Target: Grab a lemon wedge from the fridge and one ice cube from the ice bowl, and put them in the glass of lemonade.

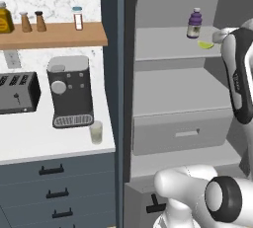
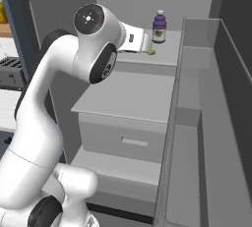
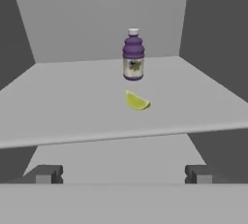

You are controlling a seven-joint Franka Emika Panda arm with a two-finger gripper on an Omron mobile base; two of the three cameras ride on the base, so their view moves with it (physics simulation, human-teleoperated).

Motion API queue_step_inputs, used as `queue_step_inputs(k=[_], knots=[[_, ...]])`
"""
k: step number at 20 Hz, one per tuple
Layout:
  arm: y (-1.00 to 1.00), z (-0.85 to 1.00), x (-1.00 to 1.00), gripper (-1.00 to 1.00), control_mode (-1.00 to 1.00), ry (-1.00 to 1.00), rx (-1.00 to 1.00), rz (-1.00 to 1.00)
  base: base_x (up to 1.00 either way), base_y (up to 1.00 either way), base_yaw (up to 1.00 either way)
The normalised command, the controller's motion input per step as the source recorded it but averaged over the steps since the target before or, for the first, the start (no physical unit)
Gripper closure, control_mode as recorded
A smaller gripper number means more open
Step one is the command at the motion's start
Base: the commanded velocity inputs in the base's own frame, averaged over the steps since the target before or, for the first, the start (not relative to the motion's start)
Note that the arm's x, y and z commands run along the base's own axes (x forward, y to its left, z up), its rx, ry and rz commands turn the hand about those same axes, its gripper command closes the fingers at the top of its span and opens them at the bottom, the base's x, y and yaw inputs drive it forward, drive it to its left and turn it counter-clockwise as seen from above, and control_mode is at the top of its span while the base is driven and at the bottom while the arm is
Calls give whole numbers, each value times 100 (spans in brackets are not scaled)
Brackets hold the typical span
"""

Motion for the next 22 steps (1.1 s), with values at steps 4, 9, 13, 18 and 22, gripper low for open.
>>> queue_step_inputs(k=[4,9,13,18,22], knots=[[-41,11,6,-100,-100,8,0,3,0,0,0],[-9,-30,37,-100,-100,1,0,6,0,0,0],[0,-21,59,-100,-100,0,0,10,0,0,0],[1,13,73,-100,-100,9,-3,12,0,0,0],[0,24,39,-100,-100,28,-6,11,0,0,0]])
